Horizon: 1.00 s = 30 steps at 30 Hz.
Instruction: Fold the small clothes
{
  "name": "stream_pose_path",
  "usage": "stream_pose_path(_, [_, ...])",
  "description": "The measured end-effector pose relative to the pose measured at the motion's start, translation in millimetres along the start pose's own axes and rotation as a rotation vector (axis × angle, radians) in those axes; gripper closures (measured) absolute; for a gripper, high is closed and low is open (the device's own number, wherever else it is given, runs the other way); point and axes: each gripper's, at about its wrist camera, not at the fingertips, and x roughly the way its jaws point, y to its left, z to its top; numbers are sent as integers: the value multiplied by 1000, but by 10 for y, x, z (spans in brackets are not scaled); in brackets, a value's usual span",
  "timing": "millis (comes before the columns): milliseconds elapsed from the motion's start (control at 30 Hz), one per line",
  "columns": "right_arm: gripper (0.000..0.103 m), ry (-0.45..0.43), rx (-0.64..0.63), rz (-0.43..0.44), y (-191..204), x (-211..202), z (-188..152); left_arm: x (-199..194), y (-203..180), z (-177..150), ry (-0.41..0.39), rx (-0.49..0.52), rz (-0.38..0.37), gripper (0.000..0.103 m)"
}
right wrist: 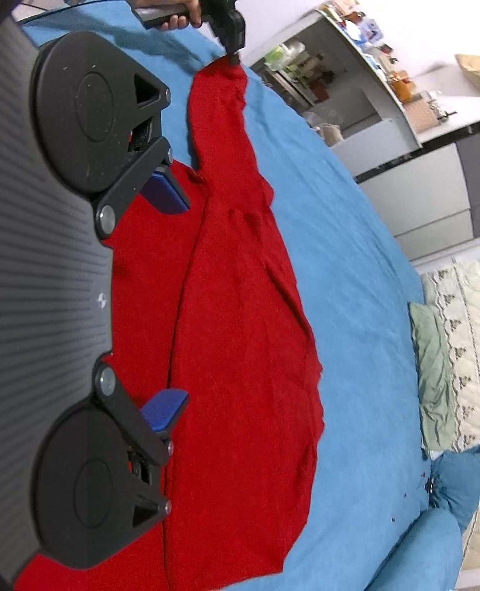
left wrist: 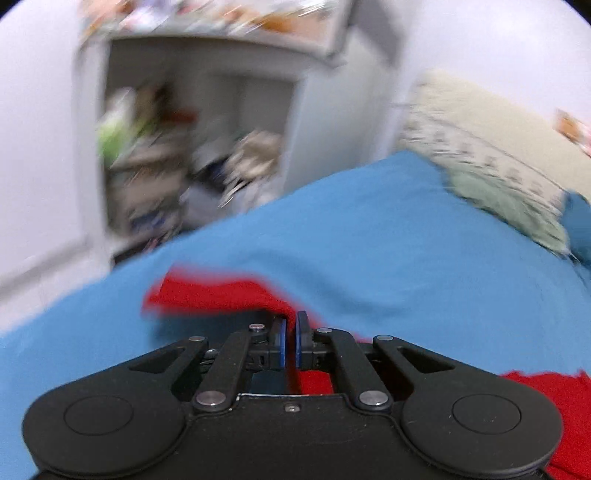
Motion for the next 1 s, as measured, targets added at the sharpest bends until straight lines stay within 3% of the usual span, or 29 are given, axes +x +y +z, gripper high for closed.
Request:
stream_pose_path(200, [0,-41,70,-43,-260,-257,82,-459,-1509,231,-86,299,-293,99])
stream_pose_path(367, [0,-82,109,-138,-617,-616,178,-706,-2854,-72,-66,401,-506,98])
stream_pose_path(433, [0,-70,110,-202,-789,-725,177,-680,-3242,-382,-19,424,-540,98])
stream_pose_path(567, [0,-27,142,-228,-1162,-856,75,-411,-3707,-1181,184,429,-536,99])
stream_pose_path(700, [0,16,172,-228,-1488,-923,-56,-284,-3738,-1708,299,474,-511,98])
stream_pose_path(800, [0,24,162,-206,-1575,-918,-144,-351,-3634,-1741,290,485,-523,94])
stream_pose_path(833, [0,21,152,-202,-1584,-914,-159,-375,-3572,-1696,288,492,-533,88])
stream_pose_path(867, [0,17,140,-196,-1585,-911,-173,-408,-3538,-1670,285,501,-530,67])
stream_pose_path(900, [0,10,129,-189,-1566,-907,-185,-452,-3488,-1635,274,511,-526,55])
stream_pose_path(933, [0,2,115,-180,-1541,-900,-168,-545,-3410,-1596,242,528,-521,36])
stream_pose_path(967, [0,-4,102,-172,-1496,-883,-136,-621,-3312,-1583,207,542,-512,28])
stream_pose_path(1000, [0,-8,88,-164,-1440,-858,-102,-694,-3226,-1579,173,556,-504,27])
